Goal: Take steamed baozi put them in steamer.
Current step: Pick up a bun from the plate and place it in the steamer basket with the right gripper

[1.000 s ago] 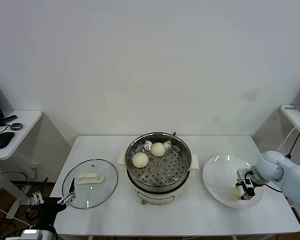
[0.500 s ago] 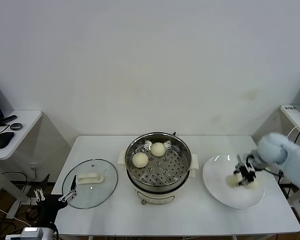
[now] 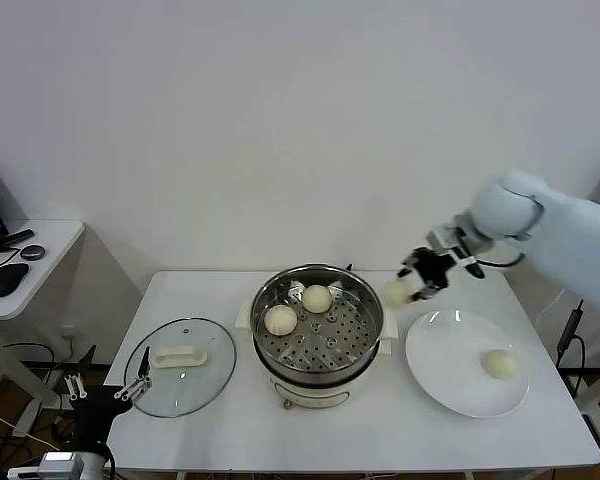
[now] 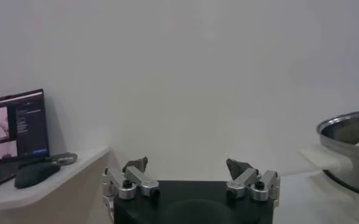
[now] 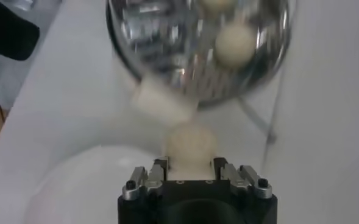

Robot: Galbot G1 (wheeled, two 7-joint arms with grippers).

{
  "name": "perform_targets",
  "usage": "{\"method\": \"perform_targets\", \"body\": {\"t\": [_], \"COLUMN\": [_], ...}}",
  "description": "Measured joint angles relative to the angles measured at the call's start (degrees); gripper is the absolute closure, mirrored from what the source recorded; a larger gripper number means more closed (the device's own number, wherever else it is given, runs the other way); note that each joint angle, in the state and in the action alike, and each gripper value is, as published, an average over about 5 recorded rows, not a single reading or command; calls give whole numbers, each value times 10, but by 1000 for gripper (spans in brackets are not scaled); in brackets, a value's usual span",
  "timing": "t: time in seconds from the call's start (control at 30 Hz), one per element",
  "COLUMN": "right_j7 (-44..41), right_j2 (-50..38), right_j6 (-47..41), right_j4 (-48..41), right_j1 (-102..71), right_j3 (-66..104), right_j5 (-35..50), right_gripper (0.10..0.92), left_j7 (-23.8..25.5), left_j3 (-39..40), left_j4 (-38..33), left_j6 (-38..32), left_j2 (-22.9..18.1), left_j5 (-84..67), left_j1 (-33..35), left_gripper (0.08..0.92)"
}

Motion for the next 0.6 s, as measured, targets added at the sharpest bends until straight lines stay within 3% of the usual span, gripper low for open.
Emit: {"method": "perform_targets", "body": {"t": [0.27,0.6], "right_j7": [14,31], "right_j2": [89,182], "right_j6": [91,202], "right_j4": [0,-14], "right_j1": [38,38], "right_j3": [-70,-120], "right_j5": [15,-43], "right_gripper": [558,552], "left_j7": [0,0], "left_j3": [-6,-18], "left_j4": [-7,-11], "left_j6": [0,0], "left_j2": [-8,-15], "left_j5": [1,2], "left_j1": [3,9], "left_gripper": [177,177]}}
